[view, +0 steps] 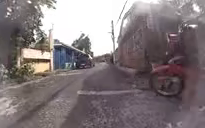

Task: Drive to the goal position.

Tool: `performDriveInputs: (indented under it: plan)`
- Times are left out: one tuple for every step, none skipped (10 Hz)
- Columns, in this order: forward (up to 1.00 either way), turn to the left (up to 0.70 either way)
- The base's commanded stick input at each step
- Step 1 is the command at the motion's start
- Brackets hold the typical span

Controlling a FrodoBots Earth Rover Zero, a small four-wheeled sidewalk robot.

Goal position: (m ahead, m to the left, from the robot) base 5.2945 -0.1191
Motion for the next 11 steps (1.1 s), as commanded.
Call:
performDriveInputs:
  plan:
    - [0.85,0.00]
    - [0.85,0.00]
    - [0.85,0.00]
    - [0.85,0.00]
    - [0.85,0.00]
    - [0.85,0.00]
    - [0.85,0.00]
    - [0.85,0.00]
    - [0.85,0.00]
    - [0.85,0.00]
    - [0.85,0.00]
